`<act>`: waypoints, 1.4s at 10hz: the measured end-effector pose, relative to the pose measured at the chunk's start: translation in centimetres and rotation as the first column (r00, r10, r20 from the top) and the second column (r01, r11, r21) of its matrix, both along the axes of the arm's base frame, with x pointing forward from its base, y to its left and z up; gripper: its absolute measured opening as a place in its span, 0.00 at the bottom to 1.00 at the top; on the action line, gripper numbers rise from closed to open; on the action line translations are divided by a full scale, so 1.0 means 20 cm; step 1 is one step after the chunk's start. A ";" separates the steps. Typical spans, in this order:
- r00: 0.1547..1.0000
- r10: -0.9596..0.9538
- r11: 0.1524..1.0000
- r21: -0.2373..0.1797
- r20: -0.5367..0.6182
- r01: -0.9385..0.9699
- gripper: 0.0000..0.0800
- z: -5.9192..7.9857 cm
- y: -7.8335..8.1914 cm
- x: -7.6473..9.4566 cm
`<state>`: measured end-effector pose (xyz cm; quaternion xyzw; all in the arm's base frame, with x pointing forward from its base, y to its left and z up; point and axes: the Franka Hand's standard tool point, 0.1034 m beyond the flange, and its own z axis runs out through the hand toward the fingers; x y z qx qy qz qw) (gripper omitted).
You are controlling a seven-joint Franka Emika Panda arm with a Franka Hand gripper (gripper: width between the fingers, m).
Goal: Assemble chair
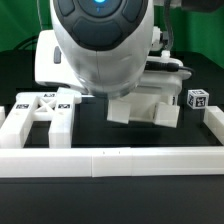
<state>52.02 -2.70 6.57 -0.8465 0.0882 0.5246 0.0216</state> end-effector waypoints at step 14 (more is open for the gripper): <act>0.944 0.180 0.984 -0.065 0.275 -0.169 0.81 0.08 -0.21 0.23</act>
Offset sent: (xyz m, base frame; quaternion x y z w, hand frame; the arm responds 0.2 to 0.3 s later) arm 0.0017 0.0044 -0.0074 -0.0027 -0.0007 0.0017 1.0000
